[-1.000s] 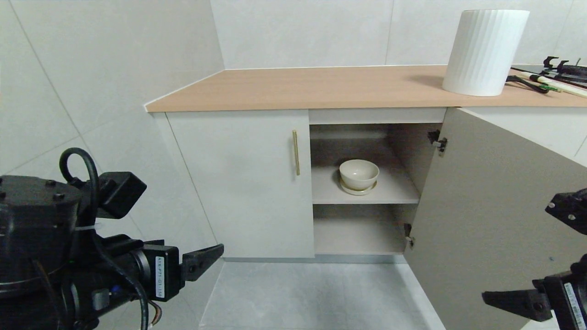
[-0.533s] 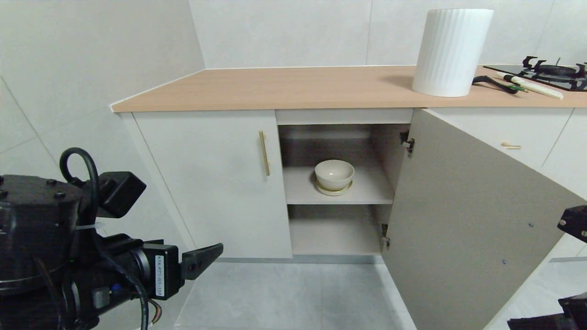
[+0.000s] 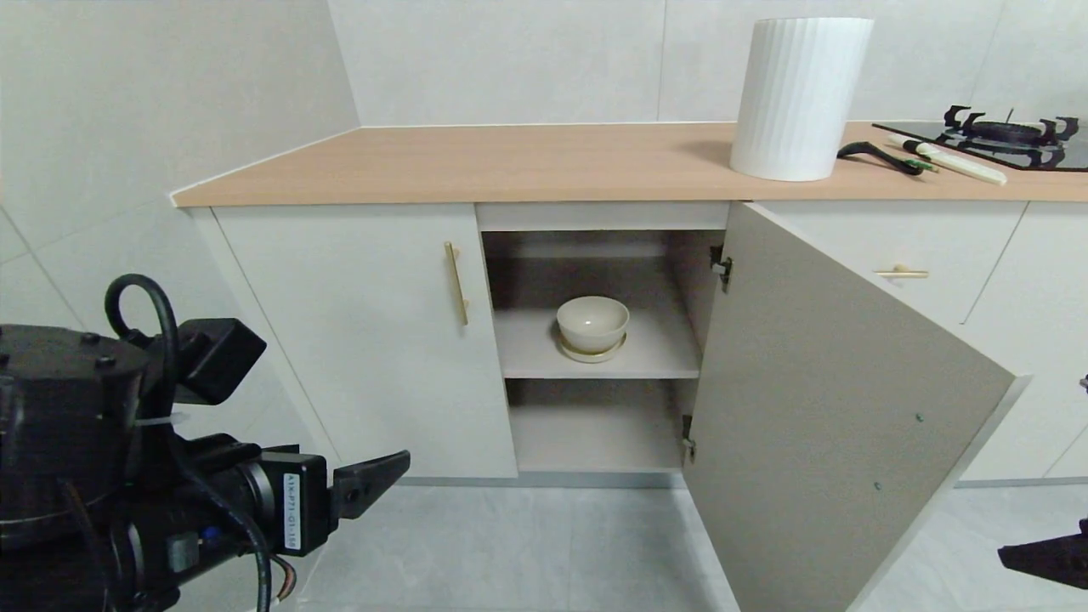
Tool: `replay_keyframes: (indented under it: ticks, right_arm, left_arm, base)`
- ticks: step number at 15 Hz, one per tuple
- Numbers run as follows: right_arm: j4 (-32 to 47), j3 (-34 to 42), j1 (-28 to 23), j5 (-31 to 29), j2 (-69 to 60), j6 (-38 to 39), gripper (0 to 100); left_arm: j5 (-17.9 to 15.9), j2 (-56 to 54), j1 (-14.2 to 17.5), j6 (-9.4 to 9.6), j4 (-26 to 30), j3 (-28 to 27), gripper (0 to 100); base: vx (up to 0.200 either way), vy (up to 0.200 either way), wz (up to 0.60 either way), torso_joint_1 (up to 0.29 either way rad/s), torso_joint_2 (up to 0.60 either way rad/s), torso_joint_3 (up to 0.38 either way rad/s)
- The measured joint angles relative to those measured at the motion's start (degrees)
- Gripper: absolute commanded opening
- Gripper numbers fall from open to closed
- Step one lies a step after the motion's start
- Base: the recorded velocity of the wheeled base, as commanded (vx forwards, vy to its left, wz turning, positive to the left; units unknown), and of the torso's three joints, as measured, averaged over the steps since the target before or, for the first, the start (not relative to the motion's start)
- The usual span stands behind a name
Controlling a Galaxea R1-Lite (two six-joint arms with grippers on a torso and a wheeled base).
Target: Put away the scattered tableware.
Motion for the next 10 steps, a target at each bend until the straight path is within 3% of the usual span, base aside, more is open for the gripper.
replay_keyframes:
  ticks: [4,10]
  right_arm:
    - [-9.67,0.22,-9.79,-0.28,2.35,-2.19,100]
    - [-19.41,0.96,-12.87,-0.2,7.83,2.71,100]
  left_arm:
    - [0.02,0.02,-0.02,0.0,-0.05,0.0,100]
    - [0.0,0.02,-0.04,0.0,-0.07,-0.09,100]
  base:
    - [0.0,0.0,0.0,0.0,0.0,0.0]
    - [0.0,0.0,0.0,0.0,0.0,0.0]
